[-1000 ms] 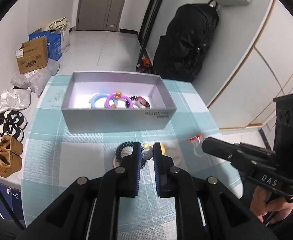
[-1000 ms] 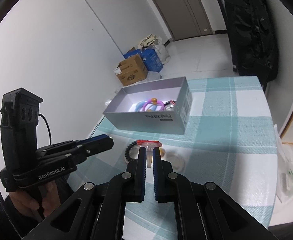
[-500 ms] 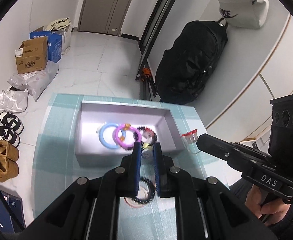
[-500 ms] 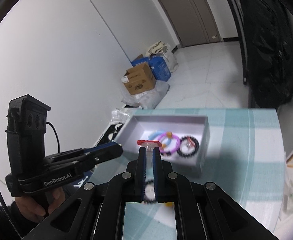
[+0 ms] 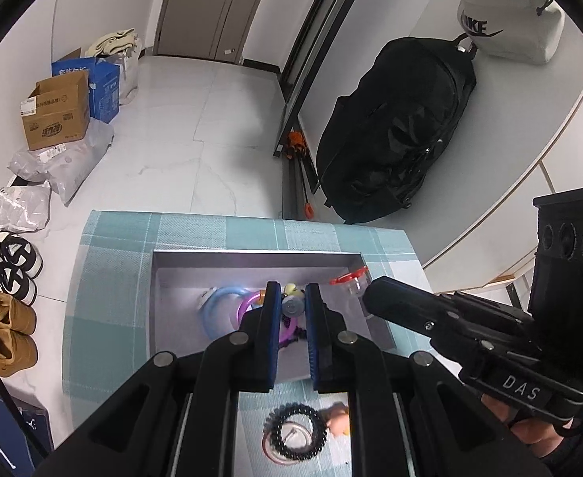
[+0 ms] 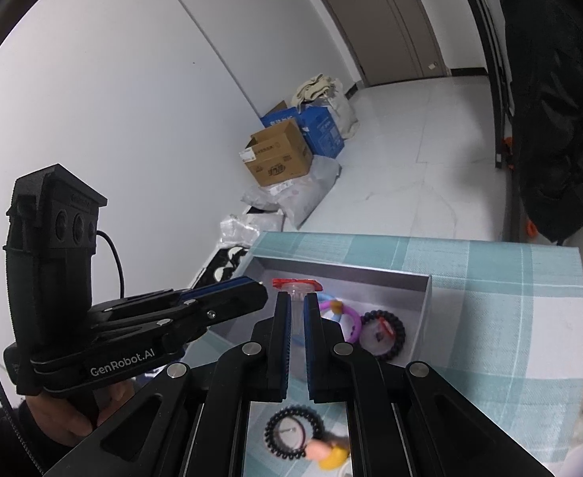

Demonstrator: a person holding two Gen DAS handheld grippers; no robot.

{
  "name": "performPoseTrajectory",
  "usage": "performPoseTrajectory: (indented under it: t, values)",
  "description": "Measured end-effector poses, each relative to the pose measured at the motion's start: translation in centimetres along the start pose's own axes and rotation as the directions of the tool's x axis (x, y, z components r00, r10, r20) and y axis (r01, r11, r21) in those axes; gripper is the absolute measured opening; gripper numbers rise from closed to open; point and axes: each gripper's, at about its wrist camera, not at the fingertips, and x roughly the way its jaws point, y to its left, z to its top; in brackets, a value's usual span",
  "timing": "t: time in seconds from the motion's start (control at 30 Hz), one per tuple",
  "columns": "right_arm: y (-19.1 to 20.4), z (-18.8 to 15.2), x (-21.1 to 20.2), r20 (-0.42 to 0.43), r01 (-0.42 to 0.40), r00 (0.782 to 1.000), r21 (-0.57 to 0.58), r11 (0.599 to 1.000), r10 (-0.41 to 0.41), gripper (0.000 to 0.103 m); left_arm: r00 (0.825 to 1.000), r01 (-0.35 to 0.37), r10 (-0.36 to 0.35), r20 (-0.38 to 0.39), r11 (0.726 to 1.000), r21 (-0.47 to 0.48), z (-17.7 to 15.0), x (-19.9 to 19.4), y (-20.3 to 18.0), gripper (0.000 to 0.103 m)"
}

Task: Organize jewelry
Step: 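Carry both held items into the silver box and open both grippers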

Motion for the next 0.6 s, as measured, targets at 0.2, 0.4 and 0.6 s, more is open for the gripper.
performPoseTrajectory:
  t: [0.2, 0.4, 0.6]
  values:
    - [-0.9, 0.3, 1.4, -0.020, 0.011, 1.000, 0.008, 1.000, -0.011, 0.005, 1.000, 0.006, -0.006, -0.027, 1.000, 0.000, 0.3, 1.2, 0.6, 0.007]
    - [-2.0, 0.1, 2.5, -0.062, 0.026, 0.998, 0.018, 0.999, -0.025, 0.005, 0.998, 0.027, -0.030, -0.060, 0.998, -0.057, 0.6, 2.4, 1.8, 0.007]
    - [-2.6, 0.0, 2.9, -0.085, 0.049, 0.995, 0.014, 0.999, -0.048, 0.009, 0.993, 0.062, -0.072, -0.097, 0.993, -0.104, 0.9, 3.3, 2.5, 0.010]
